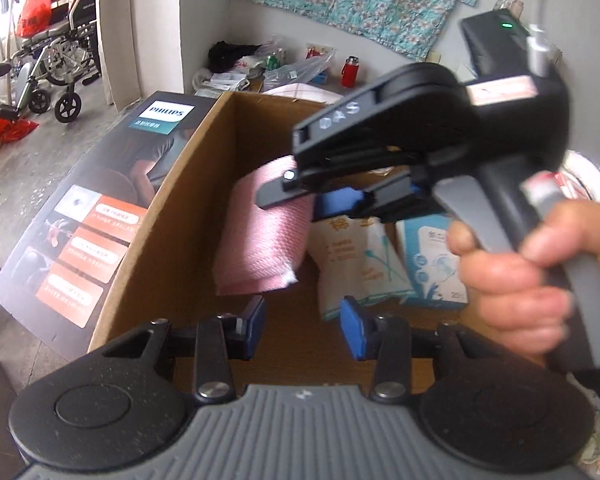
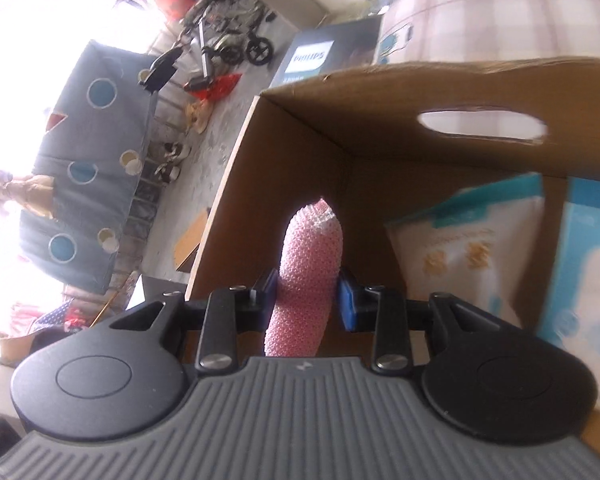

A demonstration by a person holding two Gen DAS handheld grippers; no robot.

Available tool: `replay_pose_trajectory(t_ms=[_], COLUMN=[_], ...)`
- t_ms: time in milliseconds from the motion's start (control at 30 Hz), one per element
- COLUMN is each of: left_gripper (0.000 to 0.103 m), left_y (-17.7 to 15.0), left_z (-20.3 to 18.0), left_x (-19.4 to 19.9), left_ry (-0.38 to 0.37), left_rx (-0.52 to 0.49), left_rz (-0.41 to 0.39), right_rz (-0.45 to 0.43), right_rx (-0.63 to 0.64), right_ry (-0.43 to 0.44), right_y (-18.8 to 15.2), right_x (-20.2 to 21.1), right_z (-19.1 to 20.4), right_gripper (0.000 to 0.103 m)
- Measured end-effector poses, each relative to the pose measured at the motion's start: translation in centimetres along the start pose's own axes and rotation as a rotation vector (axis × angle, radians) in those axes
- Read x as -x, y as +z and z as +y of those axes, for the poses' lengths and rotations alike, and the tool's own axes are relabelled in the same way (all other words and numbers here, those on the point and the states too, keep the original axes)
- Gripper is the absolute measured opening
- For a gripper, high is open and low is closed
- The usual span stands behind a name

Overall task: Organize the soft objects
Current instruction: 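Carry the pink sponge pad with the right tool over the cardboard box, then lower the pink sponge pad into the box and open the right tool, then move the right tool back over the bed to the blue wet-wipes pack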

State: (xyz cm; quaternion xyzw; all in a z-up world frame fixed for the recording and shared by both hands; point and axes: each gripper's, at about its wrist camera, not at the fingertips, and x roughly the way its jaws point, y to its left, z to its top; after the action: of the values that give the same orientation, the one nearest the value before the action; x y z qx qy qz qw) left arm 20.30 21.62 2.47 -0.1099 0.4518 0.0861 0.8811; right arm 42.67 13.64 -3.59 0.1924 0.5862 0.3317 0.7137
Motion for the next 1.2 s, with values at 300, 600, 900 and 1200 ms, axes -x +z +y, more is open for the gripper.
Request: replay_pose_trajectory(t_ms=[300,600,900,1200], left_gripper=[0.045,0.046,0.049,0.076], left_y=[-1.3,-2.0,-2.2,-3.1], left_z=[0.5,0.6,0.3,-1.9], left_x=[-0.9,-1.1,-1.4,1.1], left_ry=[-0.007,-0.015,-0.013,-0.053], left_rx=[0.001,-0.001,0.013,-0.051], left_rz=[0.036,0.034,0.061,-0.034], right_rz=[-0.024,-0.069,-0.083,-0.184], right_rx=[0.059,0.101,0.074,0.11], right_ry=[-0.175,-0.266,-0.247,-0.146], right_y=[0.1,-1.0,-1.3,-3.9], right_x=[-1.2,0.6,-2.0,5.2], right_z=[-0.6,-0.3,-0.4,1.1], right_gripper=[0.045,0.022,0.021,0.035])
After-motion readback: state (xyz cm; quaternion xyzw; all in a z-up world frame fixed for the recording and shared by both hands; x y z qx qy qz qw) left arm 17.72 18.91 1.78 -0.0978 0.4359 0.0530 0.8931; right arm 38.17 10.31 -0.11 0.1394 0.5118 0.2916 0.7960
